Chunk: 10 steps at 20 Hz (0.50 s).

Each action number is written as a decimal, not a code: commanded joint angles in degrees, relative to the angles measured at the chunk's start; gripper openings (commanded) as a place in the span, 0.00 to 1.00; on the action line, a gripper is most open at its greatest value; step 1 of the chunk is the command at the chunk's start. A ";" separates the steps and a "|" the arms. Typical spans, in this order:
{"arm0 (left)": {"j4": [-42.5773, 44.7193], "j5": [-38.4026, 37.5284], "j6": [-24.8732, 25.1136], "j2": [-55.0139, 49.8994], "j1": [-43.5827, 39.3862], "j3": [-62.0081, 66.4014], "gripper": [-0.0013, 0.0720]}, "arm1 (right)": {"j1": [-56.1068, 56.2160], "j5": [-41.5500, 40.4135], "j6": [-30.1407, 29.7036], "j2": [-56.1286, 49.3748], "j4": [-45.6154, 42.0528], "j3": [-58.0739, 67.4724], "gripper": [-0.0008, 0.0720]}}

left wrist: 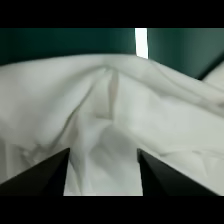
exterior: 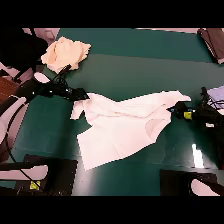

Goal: Fold the shirts.

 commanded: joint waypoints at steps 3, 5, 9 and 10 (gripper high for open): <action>-0.81 5.05 1.09 -2.23 -1.46 -0.11 0.59 | 0.07 0.35 -0.07 0.07 -0.04 0.00 0.04; -1.40 4.15 2.43 -2.21 -1.99 0.13 0.22 | 0.07 0.00 -0.07 0.07 -0.02 0.00 0.04; -3.30 -0.20 3.45 1.22 -2.14 4.07 0.05 | -1.42 -0.02 -0.04 0.22 0.11 0.00 0.04; -3.28 -0.35 3.43 3.85 -1.84 5.92 0.05 | -2.10 -0.37 -0.09 0.90 0.04 0.00 0.04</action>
